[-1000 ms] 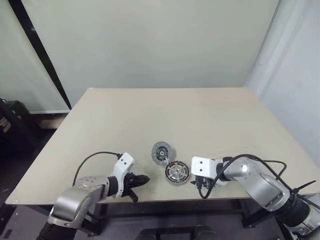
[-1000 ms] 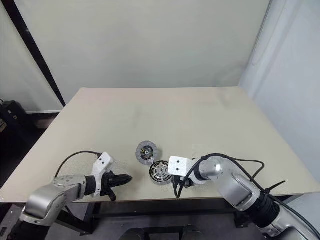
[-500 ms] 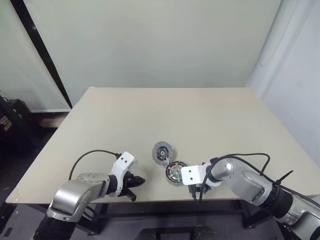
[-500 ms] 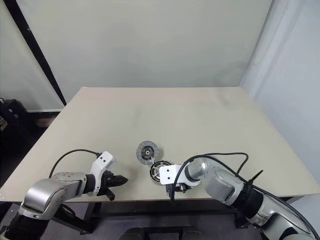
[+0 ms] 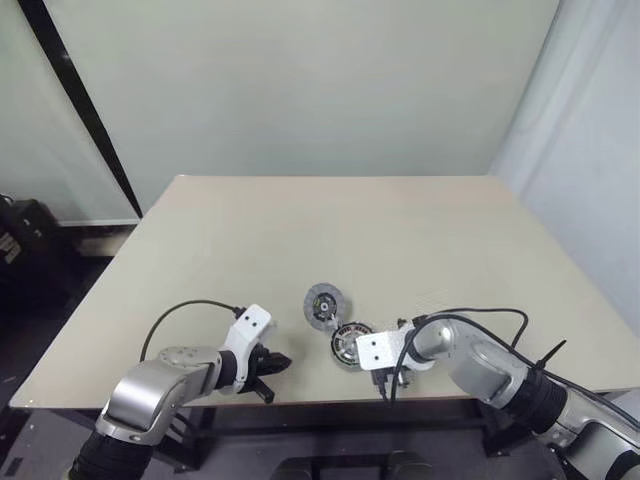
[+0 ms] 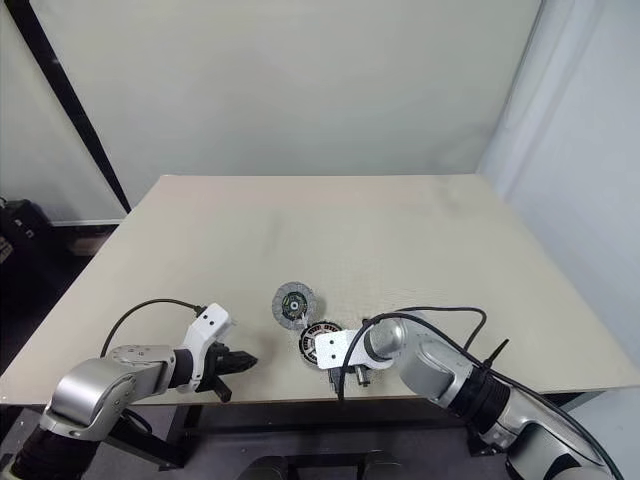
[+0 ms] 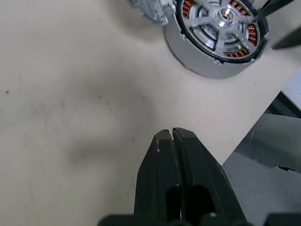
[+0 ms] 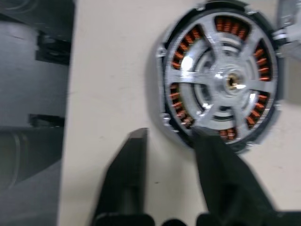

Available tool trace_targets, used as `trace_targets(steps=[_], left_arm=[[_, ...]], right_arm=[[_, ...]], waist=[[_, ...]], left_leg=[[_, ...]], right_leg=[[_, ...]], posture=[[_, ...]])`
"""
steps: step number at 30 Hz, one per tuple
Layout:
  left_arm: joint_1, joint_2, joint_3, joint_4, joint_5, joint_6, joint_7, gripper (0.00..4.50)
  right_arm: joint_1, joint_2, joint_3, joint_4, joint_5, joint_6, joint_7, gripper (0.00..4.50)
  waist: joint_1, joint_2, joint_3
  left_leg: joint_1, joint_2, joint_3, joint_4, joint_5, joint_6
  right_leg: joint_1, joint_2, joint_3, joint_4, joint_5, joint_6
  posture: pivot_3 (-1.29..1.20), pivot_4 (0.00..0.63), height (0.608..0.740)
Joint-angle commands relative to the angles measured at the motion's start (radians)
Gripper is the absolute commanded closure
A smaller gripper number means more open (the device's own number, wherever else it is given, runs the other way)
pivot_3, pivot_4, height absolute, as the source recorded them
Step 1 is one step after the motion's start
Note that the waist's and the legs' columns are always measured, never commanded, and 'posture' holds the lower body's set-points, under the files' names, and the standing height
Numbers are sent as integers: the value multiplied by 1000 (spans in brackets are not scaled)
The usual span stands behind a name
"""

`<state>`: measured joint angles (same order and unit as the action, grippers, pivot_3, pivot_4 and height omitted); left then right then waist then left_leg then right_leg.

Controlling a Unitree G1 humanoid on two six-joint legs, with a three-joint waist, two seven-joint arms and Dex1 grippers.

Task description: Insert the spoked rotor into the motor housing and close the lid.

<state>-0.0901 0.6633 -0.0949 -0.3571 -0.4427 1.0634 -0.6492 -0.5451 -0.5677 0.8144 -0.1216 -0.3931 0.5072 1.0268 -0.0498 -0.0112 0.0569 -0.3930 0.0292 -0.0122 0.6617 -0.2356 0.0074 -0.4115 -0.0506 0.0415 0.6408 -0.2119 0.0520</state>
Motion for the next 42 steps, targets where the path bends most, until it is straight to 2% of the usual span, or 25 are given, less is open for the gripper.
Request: trace_targets(steps=[1,2,10,15,24,30,36,39,42], left_arm=[[-13,12,6,-14,7,-23,0,4500],[-13,13,6,-14,6,-25,0,4500],[-7,15,6,0,11,-41,1,4500],[-7,14,1,18,23,-54,7,4500],[-12,6,-8,41,44,-69,15,4500],[-16,0,-15,55,55,-79,21,4500],[-20,-8,-22,64,63,-88,28,4500],[-19,-12,-22,66,66,-92,32,4500],[-11,-14,-16,65,70,-95,38,4500]], right_arm=[[-2,13,-14,22,-21,-25,-4,4313],[0,17,-18,26,-24,-33,-7,4484],[16,65,-59,-5,15,16,13,4484],[33,131,-87,-74,67,176,58,4484],[14,253,-110,-93,110,434,19,4484],[0,388,-190,-78,199,611,-62,4484],[-18,473,-256,-23,262,676,-190,4484],[-17,499,-280,11,287,679,-246,4484],[-11,476,-247,10,301,644,-259,4484]], waist=[[-1,-3,-2],[0,-2,-1],[0,-3,-2],[0,-3,-2],[-1,-3,-2],[0,-2,-2],[0,-2,-2],[0,-2,-2],[0,-2,-2]], left_leg=[[0,0,0,0,0,0],[1,1,0,0,0,0],[0,0,0,1,1,-3],[0,0,0,-1,1,-2],[0,1,-1,-2,0,-3],[0,1,-1,-1,0,-3],[-1,1,-1,-2,0,-4],[-1,1,0,-2,-1,-5],[-1,1,0,-2,-1,-6]], right_leg=[[0,0,0,0,0,0],[0,0,0,0,0,0],[1,0,0,0,0,0],[0,0,0,1,0,0],[0,1,-1,2,0,0],[-1,1,-1,3,1,-1],[-2,1,-1,3,1,-1],[-2,1,-1,3,1,-1],[-3,1,-1,3,1,-1]], posture=[[0,0,740],[0,0,740],[0,0,740],[0,0,740],[0,0,740],[0,0,740],[0,0,740],[0,0,740],[0,0,740]])
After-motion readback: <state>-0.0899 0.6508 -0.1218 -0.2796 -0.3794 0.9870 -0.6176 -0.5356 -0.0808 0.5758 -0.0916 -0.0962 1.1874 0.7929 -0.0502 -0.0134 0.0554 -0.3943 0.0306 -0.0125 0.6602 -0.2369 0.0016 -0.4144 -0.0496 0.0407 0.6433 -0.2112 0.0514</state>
